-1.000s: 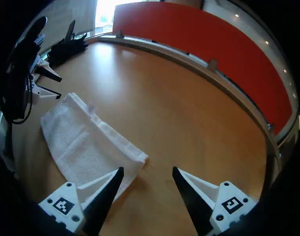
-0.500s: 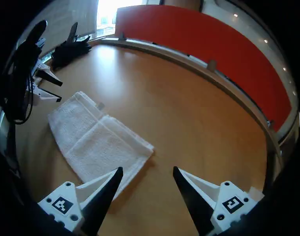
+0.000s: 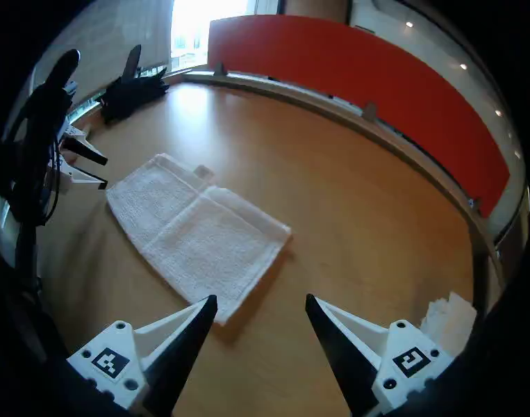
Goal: Fold towel
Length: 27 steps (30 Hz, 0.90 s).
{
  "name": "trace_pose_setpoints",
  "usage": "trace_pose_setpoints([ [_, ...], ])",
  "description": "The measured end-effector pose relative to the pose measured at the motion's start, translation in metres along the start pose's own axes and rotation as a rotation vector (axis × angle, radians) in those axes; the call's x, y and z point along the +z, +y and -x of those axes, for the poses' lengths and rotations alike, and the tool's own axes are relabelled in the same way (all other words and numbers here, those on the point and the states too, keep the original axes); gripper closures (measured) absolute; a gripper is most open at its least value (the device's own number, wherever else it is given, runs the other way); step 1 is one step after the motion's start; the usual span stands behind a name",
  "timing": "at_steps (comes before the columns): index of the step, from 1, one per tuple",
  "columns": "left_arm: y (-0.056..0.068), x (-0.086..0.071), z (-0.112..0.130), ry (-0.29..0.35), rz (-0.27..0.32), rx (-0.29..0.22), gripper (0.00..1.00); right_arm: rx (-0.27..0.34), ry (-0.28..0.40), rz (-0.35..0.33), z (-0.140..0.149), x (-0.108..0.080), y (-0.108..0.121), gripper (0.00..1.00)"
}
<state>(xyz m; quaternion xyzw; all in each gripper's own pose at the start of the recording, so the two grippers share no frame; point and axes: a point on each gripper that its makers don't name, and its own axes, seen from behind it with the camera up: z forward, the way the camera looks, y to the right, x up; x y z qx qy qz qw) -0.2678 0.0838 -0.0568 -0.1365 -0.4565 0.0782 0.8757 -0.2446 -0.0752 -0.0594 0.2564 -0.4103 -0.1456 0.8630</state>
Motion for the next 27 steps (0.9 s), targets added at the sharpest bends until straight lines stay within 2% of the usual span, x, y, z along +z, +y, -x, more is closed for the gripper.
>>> trace_pose_setpoints([
  [11,0.001,-0.007,0.012,-0.002,-0.012,-0.028,0.09,0.0,-0.001,-0.005,0.008,-0.004,-0.002,0.01],
  [17,-0.006,-0.016,0.019,0.005,-0.032,-0.064,0.09,-0.032,0.002,-0.035,0.004,-0.001,-0.006,0.01],
  [27,-0.023,-0.043,0.043,0.012,-0.086,-0.146,0.09,-0.093,-0.006,-0.091,-0.002,0.007,-0.013,0.01],
])
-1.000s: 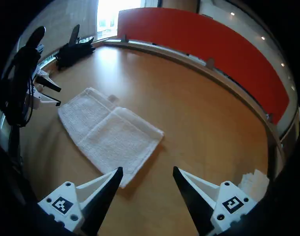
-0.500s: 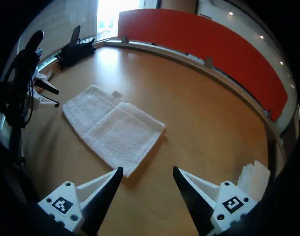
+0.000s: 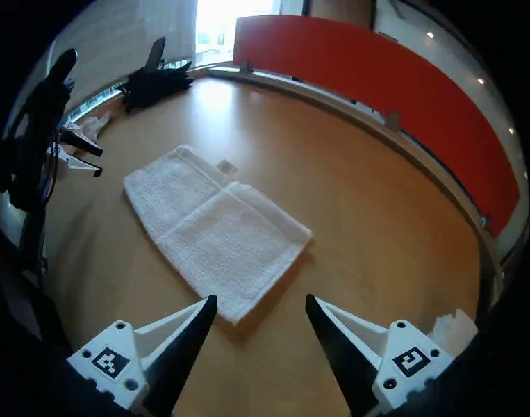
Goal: Fold towel
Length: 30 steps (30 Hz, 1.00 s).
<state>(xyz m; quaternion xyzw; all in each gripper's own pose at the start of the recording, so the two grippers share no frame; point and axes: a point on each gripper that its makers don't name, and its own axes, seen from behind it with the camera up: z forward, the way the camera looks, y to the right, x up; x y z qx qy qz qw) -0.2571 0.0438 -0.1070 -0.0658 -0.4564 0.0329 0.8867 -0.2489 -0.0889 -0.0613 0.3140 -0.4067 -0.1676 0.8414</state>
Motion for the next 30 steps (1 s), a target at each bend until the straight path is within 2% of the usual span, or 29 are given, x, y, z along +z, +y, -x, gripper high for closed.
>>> trace_pose_setpoints([
  [6,-0.009,-0.011,0.012,-0.001,-0.02,-0.04,0.09,-0.022,-0.008,-0.023,-0.003,0.007,-0.003,0.01],
  [17,-0.019,-0.023,0.023,-0.001,-0.047,-0.073,0.09,-0.053,-0.037,-0.063,0.006,0.013,-0.01,0.02],
  [30,-0.023,-0.027,0.034,-0.013,-0.052,-0.093,0.09,-0.03,-0.09,-0.101,0.031,0.017,-0.017,0.22],
])
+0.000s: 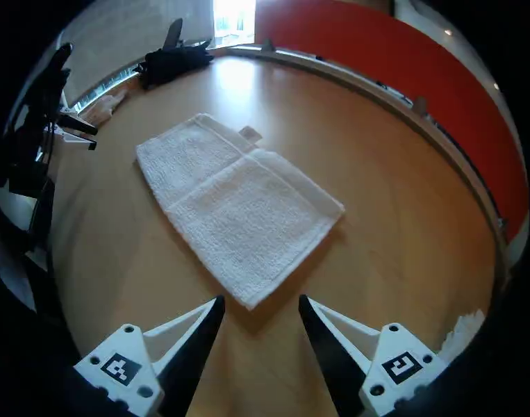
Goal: Fold towel
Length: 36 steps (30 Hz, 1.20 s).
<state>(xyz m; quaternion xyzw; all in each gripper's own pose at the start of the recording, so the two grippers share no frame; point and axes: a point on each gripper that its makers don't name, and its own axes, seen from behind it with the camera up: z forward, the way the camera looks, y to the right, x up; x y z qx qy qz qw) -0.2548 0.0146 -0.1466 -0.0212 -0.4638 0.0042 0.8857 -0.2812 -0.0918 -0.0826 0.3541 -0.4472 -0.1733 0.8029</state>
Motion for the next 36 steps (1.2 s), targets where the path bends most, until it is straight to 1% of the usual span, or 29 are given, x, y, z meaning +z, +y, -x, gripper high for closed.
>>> trace_pose_setpoints([
  [4,0.0,0.0,0.001,-0.001,-0.001,0.0,0.09,0.004,0.0,-0.013,0.0,0.0,-0.002,0.32],
  [9,-0.001,0.0,0.0,0.0,-0.001,0.001,0.09,0.003,-0.011,-0.038,0.0,-0.001,-0.008,0.48],
  [12,-0.001,0.0,-0.001,0.002,-0.001,0.001,0.09,0.004,-0.014,-0.05,0.0,0.0,-0.01,0.54],
  [15,-0.002,0.0,-0.001,0.004,-0.001,0.001,0.09,0.008,-0.017,-0.056,0.0,0.002,-0.012,0.63],
  [16,-0.002,0.0,0.0,0.003,-0.001,0.001,0.09,0.009,-0.018,-0.057,0.0,0.002,-0.012,0.65],
  [30,-0.002,0.001,0.002,-0.002,-0.001,0.004,0.09,-0.004,-0.036,-0.064,0.005,0.003,-0.013,0.66],
  [34,-0.002,0.001,0.002,-0.002,-0.001,0.007,0.09,-0.006,-0.033,-0.065,0.004,0.003,-0.013,0.74],
  [36,-0.002,0.002,0.002,-0.002,-0.001,0.008,0.09,-0.008,-0.032,-0.064,0.003,0.004,-0.013,0.79],
])
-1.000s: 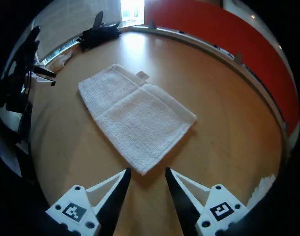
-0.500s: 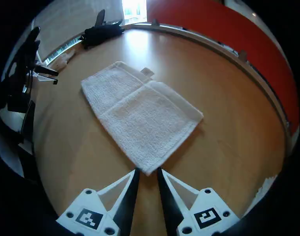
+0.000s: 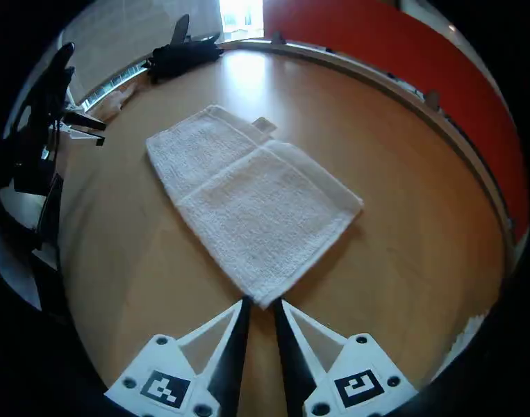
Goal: Fold towel
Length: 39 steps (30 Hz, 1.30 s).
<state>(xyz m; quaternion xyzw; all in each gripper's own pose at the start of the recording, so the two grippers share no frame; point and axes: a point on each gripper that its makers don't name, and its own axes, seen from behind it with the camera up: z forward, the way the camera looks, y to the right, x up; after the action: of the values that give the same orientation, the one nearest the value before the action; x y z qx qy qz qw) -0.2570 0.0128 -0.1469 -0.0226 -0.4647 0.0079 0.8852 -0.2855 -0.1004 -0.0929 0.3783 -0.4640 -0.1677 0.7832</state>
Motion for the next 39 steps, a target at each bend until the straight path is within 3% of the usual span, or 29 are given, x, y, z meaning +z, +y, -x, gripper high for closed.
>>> trace_pose_setpoints([
  [5,0.0,0.0,0.0,-0.002,0.001,0.001,0.09,-0.001,0.008,0.0,-0.003,0.0,-0.001,0.92],
  [17,-0.001,0.003,0.001,-0.006,0.001,0.0,0.09,-0.007,0.042,0.017,-0.015,-0.008,0.001,0.95],
  [29,0.001,0.003,-0.002,-0.001,0.001,0.001,0.09,-0.042,0.145,0.073,-0.062,-0.038,0.011,0.95],
  [39,0.003,0.002,-0.009,0.01,0.003,-0.001,0.09,-0.109,0.209,0.109,-0.098,-0.068,0.017,0.95],
])
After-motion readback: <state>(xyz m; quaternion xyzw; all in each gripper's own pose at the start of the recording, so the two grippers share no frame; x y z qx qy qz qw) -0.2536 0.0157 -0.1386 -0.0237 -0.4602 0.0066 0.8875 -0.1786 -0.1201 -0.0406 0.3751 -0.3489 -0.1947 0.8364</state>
